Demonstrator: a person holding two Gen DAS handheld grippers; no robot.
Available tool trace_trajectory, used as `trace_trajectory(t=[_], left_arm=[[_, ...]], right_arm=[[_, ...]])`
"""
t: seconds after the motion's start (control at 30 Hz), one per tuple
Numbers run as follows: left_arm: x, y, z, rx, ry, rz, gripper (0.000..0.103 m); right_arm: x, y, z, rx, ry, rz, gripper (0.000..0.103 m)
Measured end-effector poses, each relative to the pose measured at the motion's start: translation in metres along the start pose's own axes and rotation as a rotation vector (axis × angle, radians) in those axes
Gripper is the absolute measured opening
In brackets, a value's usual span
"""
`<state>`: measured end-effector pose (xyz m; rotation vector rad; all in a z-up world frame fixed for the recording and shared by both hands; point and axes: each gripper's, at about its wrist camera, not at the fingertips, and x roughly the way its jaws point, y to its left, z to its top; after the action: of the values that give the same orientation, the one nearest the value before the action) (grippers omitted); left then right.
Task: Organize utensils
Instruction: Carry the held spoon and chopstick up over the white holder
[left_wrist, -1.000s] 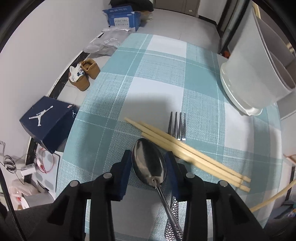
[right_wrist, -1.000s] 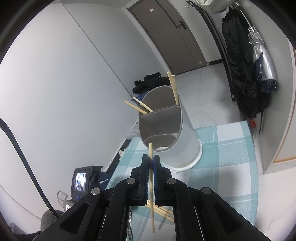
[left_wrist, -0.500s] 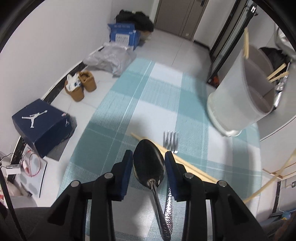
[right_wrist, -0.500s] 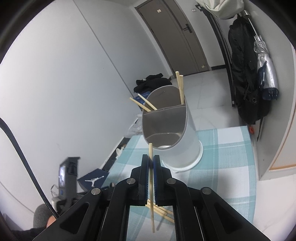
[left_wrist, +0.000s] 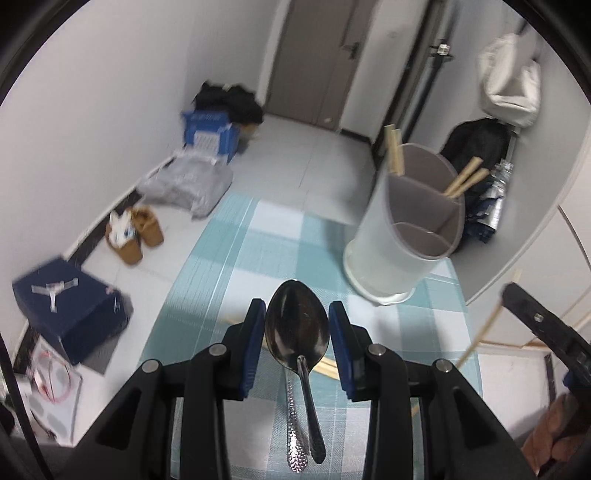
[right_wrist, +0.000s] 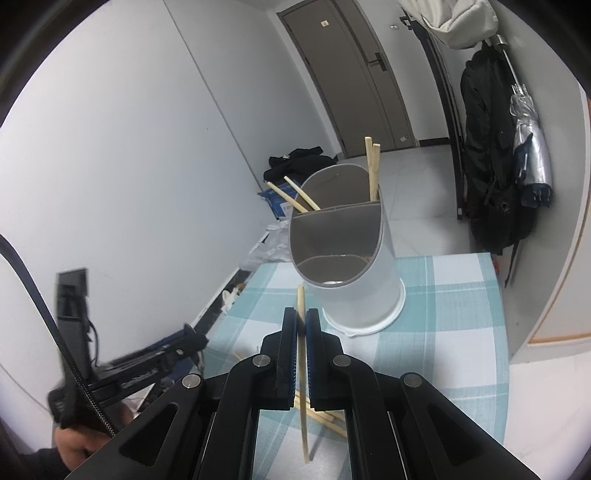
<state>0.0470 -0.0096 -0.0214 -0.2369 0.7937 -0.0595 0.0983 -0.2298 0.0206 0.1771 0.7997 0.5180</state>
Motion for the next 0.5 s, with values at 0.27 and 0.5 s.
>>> trace_trajectory(t=[0.27,0.5], left_arm=[[-0.016,-0.018,-0.003,0.079,-0.044,-0.057,0.030],[-0.024,-0.032,-0.003,0.130,-0.036,-0.101,0.030]], right_arm=[[-0.009,0.007,-0.001,-0.036,-0.013,-0.053,0.004],[-0.020,0.011,-0.004,-0.054,-0.048,-0.100,0.004]])
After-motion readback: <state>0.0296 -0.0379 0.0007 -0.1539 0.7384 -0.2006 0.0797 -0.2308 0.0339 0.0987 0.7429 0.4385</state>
